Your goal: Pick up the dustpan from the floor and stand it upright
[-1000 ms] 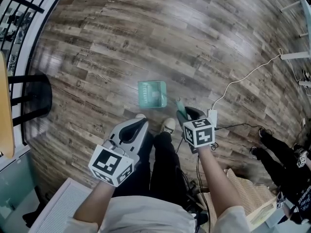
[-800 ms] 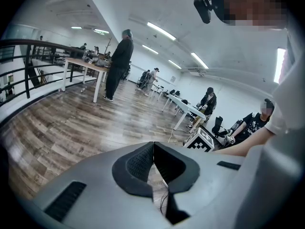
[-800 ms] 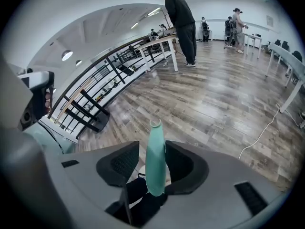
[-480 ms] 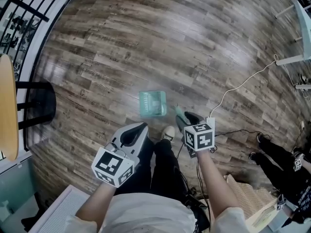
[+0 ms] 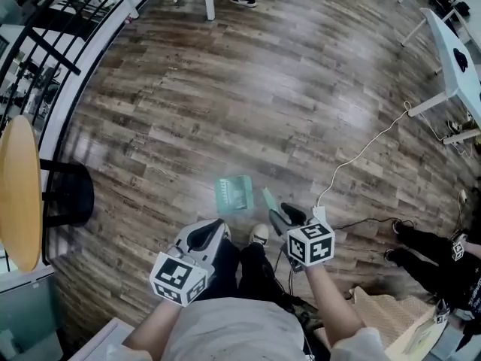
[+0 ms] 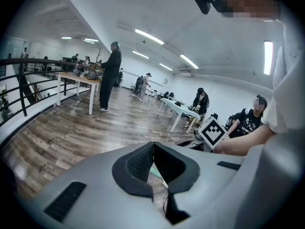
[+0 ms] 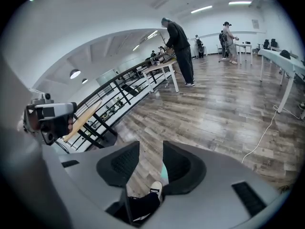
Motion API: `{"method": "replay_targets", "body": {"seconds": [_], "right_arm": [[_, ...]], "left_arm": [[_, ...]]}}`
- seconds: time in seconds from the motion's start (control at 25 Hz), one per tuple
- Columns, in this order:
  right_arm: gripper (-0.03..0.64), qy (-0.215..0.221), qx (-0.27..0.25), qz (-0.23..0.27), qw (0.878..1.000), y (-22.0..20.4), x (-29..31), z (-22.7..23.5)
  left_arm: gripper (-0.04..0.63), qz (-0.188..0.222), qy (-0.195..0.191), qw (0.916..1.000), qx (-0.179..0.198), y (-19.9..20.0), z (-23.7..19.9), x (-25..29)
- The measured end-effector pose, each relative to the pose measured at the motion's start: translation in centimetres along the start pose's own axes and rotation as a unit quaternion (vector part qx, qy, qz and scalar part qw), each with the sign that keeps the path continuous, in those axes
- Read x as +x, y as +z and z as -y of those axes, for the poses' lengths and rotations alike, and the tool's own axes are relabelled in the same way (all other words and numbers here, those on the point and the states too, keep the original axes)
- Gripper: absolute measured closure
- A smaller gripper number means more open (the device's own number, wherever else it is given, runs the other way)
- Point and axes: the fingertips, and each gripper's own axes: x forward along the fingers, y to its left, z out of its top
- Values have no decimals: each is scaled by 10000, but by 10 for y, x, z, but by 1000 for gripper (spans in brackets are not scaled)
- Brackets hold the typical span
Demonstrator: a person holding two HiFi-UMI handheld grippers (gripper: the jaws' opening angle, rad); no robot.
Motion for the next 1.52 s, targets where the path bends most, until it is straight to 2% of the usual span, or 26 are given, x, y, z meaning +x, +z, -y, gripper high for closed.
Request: {"method": "replay_targets", "body": {"seconds": [0.28,0.4,0.56,1.0,1.52], "right_arm": [[504,-95,-238,565,9981,33,-57,-34],[539,-178,-409,778,9960,43,-75,-48],[552,-266,-427,936,9943,48,-93,-58],[579,-490,-416,1177,9910,59,-121,-65],[591,-327,-479,1114,9921,53,-128,-73]], "left_arm": [[571,2,-224,9991,363,24,34,-19],[571,7,-282,9985,465,27,46,-29],[571,27,-308,9980,551,25,54,-38],[571,191,-410,9964,716,39,62,-38],[572,154,-384,9965,726,42,72,-43]]}}
